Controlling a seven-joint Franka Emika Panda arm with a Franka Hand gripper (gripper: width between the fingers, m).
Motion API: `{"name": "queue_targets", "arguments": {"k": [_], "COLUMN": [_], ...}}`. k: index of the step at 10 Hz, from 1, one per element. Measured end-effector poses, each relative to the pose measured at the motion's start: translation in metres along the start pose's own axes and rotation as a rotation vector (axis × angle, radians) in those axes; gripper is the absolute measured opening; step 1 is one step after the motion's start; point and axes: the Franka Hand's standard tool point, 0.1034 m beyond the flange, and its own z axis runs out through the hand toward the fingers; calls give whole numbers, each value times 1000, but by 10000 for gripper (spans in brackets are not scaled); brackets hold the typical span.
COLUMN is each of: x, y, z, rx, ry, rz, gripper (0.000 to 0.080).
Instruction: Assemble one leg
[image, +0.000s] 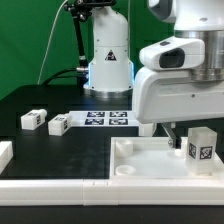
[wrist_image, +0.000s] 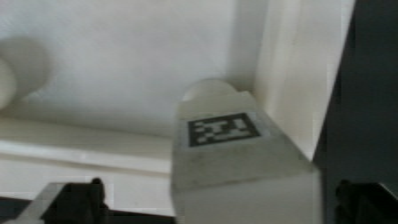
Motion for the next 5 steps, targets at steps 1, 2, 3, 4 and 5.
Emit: {"name": "queue_targets", "arguments": {"k": [1,2,3,4,5], "x": [-2,-1,-1,-1,-1], "y": [3,2,2,2,2], "z": [1,0,0,0,1], "rx": [1,1,1,1,1], "ry": [-8,-6,-6,-6,-6], "rz": [-19,-17,-17,-17,-17], "gripper": [649,602,408,408,289]}}
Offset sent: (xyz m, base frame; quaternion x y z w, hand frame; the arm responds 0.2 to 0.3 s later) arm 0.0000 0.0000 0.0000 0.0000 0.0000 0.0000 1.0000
